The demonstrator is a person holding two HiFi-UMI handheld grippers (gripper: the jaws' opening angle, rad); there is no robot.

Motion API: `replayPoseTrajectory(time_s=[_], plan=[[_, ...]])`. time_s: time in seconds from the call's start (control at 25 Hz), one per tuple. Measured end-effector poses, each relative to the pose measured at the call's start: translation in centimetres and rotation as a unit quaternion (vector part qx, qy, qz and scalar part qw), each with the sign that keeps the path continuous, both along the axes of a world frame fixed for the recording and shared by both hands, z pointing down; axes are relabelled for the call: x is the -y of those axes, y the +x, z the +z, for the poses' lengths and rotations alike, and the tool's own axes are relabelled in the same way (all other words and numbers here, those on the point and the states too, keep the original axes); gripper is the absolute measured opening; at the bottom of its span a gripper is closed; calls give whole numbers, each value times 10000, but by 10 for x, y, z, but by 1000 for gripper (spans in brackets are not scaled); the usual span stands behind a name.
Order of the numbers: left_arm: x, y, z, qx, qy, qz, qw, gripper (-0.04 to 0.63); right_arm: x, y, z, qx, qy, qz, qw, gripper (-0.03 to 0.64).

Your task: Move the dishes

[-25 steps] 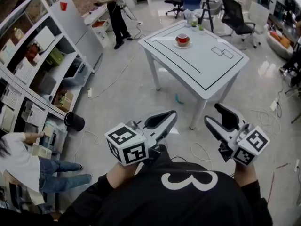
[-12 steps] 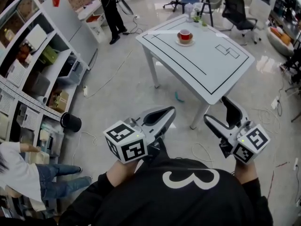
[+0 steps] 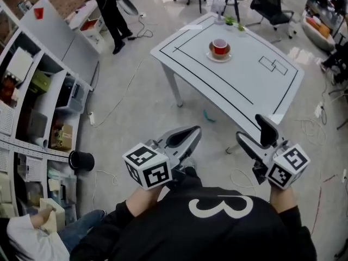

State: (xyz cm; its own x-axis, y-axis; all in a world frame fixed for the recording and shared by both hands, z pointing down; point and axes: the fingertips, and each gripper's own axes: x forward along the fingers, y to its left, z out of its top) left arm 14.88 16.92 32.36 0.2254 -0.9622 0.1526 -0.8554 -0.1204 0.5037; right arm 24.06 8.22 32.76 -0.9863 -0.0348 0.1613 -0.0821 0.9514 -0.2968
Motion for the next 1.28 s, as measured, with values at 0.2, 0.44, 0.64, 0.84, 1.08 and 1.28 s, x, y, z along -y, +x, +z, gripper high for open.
replayPoseTrajectory(time_s=[0.2, 0.44, 0.64, 0.84, 1.08, 1.28], plan=[[25, -87, 11, 380, -217, 138, 9989, 3, 19, -81, 8, -203, -181, 244, 9993, 359], [51, -152, 23, 404, -242, 355, 9983, 3, 42, -134, 9, -341, -115, 629, 9974, 352], [69, -171, 28, 341, -250, 517, 9978, 3, 61, -142, 14, -359, -210, 976, 9944, 341], [90, -181, 30, 452, -251, 651, 9965, 3, 87, -152, 14, -264, -210, 1176, 9925, 328], [121, -202, 33, 516, -242, 693, 9960, 3, 122, -175, 21, -248, -234, 1275, 9913, 316], [157, -223, 42, 512, -341, 808, 9948, 3, 160, -198, 32, -278, -343, 1422, 9889, 308]])
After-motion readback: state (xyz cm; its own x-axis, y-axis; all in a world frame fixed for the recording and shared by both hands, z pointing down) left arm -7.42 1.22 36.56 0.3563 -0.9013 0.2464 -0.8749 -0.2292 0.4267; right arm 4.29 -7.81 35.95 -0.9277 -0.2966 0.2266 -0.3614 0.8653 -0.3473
